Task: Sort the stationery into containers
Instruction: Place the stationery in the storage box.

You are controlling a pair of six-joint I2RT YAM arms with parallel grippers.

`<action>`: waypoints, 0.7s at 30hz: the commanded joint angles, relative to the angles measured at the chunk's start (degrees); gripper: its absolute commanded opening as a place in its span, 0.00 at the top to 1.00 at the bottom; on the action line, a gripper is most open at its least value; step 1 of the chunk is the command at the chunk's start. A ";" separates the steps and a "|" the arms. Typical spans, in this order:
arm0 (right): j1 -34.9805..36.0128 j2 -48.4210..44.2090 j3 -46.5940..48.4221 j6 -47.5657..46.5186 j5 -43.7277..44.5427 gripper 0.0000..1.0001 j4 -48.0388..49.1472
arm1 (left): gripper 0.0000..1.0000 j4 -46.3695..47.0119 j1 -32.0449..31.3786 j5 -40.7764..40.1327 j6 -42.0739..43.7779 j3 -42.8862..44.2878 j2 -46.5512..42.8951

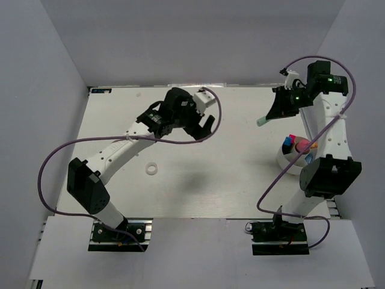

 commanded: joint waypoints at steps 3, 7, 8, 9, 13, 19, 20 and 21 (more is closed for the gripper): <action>-1.82 -8.07 2.74 -8.74 27.43 1.00 -0.84 | 0.02 -9.20 8.28 5.09 -1.93 -0.32 3.90; -5.06 -14.23 -4.09 -11.99 38.24 1.00 -0.76 | 0.02 -7.97 9.35 7.99 -2.10 -1.03 4.43; -5.42 -16.85 -5.34 -12.96 39.40 1.00 -0.76 | 0.02 -7.97 9.35 9.04 -2.28 -0.76 4.77; -5.59 -18.01 -6.39 -13.14 40.37 1.00 -0.76 | 0.02 -8.23 9.35 9.66 -2.28 -0.41 5.65; -7.17 -22.14 -11.13 -13.84 49.84 1.00 -0.76 | 0.02 -9.72 9.88 12.38 -1.67 2.48 8.29; -9.55 -24.62 -17.47 -14.20 51.46 1.00 -0.58 | 0.02 -12.80 9.88 14.58 0.00 7.84 12.59; -10.25 -24.26 -18.61 -13.94 50.93 1.00 -0.32 | 0.02 -13.33 9.88 15.02 0.35 9.42 13.12; -10.60 -23.91 -19.40 -13.67 50.06 1.00 0.29 | 0.02 -13.77 9.88 15.81 0.62 10.30 13.56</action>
